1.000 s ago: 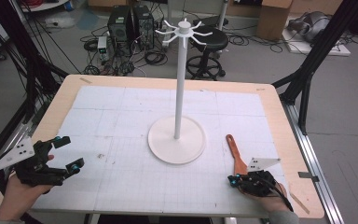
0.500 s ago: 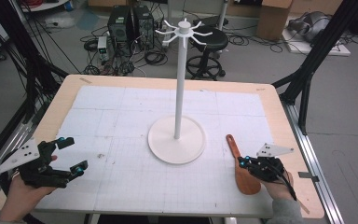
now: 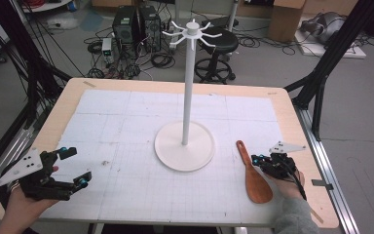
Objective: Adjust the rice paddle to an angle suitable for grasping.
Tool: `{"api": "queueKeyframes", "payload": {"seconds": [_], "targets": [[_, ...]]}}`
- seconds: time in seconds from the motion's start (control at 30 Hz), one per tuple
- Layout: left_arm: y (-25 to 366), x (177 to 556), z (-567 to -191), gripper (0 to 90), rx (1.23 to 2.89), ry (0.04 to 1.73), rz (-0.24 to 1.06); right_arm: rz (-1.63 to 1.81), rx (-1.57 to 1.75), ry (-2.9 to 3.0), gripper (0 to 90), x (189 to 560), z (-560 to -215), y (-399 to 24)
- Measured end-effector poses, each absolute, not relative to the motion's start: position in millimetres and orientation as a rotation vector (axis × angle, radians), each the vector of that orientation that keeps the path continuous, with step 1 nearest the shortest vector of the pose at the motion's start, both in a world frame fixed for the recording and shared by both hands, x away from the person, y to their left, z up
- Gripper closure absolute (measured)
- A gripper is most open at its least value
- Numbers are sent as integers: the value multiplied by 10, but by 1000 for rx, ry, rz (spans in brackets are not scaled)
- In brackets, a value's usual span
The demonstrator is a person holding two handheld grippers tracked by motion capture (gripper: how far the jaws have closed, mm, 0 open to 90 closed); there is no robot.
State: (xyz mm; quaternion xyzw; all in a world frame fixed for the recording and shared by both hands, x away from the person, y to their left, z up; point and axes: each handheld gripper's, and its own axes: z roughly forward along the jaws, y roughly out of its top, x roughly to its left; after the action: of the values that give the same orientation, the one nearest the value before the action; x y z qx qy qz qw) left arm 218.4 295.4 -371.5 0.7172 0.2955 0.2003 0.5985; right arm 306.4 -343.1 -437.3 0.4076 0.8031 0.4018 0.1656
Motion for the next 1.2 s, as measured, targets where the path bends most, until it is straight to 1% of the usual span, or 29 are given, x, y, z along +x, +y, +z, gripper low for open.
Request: {"api": "queueKeyframes", "payload": {"seconds": [0.5, 0.9, 1.2], "targets": [[2998, 2180, -3758, 41, 1658, 708, 459, 1076, 1177, 2325, 900, 3173, -4468, -3385], [3021, 2184, -3773, 41, 1654, 718, 459, 1110, 1109, 2391, 900, 3157, -4470, -3312], [3034, 2185, -3778, 41, 1653, 722, 460, 1114, 1021, 2478, 900, 3160, -4439, -3171]]}}
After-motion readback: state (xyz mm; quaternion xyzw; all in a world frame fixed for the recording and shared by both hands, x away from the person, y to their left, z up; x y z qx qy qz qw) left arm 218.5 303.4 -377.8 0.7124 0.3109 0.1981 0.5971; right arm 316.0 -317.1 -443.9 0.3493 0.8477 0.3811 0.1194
